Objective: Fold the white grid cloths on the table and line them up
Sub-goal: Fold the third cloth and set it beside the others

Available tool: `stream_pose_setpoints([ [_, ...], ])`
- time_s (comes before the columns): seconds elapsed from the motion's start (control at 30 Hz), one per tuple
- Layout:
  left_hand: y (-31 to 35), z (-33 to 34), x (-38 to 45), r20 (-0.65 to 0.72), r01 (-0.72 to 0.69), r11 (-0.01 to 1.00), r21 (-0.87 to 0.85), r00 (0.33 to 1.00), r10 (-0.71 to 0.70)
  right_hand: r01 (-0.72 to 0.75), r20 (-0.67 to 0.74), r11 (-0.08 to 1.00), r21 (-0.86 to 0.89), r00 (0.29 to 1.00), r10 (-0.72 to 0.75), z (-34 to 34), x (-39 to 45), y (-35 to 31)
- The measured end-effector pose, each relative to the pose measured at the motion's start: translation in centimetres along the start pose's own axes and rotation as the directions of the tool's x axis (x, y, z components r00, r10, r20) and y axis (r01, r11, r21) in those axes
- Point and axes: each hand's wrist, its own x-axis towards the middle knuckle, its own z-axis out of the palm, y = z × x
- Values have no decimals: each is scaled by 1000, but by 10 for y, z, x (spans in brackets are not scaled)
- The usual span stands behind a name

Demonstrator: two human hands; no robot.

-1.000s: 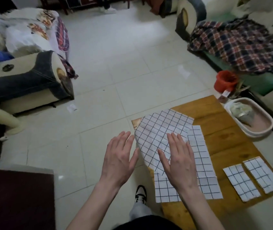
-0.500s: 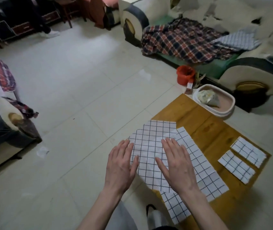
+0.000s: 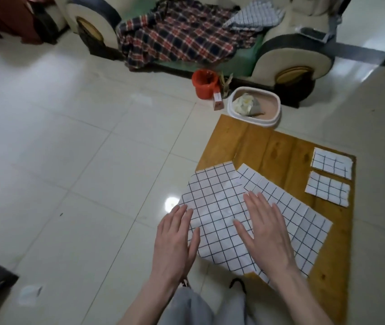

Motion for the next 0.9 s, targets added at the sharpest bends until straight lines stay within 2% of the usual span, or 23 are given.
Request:
stream_pose_setpoints([
  [0.13, -19, 25, 12, 33, -12, 999, -31, 999, 13, -62, 0, 998, 12, 998, 62, 19, 8, 2],
  [0.33, -34, 92, 20, 133, 7, 999, -47, 991, -1, -57, 18, 998, 28, 998, 57, 66, 26, 18],
  [0.67, -59, 212, 23, 161, 14, 1000, -11, 987, -12, 49, 62, 998, 30, 997, -51, 192, 46, 64],
  [0.8, -74, 259, 20, 235, 7, 1000, -7, 972, -5, 106, 111, 994, 12, 988, -107, 246, 49, 86],
  [0.9, -80, 283, 17, 248, -75, 997, -1, 966, 72, 130, 142, 992, -9, 982, -127, 277, 53, 99],
])
